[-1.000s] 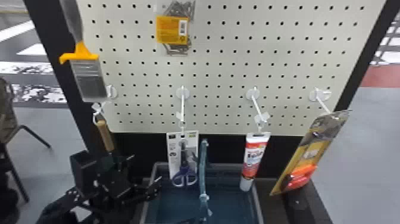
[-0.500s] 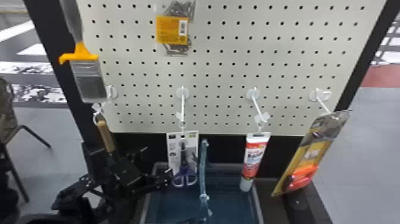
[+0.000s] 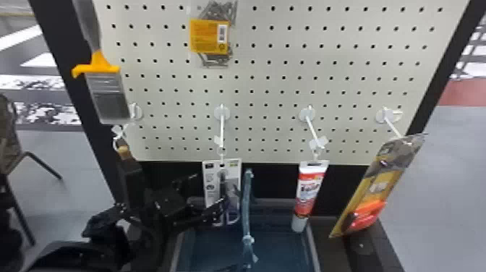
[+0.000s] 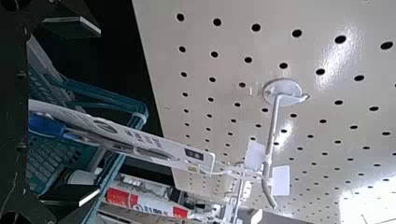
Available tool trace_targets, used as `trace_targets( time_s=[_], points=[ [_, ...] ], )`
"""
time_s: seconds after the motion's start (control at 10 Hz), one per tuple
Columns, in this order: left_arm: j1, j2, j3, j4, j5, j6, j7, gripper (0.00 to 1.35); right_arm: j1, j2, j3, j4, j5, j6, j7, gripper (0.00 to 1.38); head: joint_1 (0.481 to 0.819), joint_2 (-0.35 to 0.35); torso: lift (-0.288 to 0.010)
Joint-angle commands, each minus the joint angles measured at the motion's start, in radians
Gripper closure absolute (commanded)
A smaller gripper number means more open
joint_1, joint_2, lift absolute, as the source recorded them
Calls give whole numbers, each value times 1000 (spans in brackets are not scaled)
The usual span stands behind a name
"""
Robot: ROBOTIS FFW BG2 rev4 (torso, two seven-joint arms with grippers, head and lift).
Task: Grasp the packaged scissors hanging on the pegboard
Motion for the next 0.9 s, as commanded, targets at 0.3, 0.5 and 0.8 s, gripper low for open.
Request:
trace_targets(
  time_s=[0.3,0.5,0.8],
  points=[
    [-47,16,-54,0,41,11,-30,124,0,0,-1,6,-3,0,3,272,549,0,-100],
    [-47,19,-63,-3,34,13,-32,282,-2,0,-1,6,-3,0,3,272,549,0,-100],
    [-45,17,-70,-10,23,13,-32,1024,-2,2,-1,11,-3,0,4,272,549,0,-100]
  ],
)
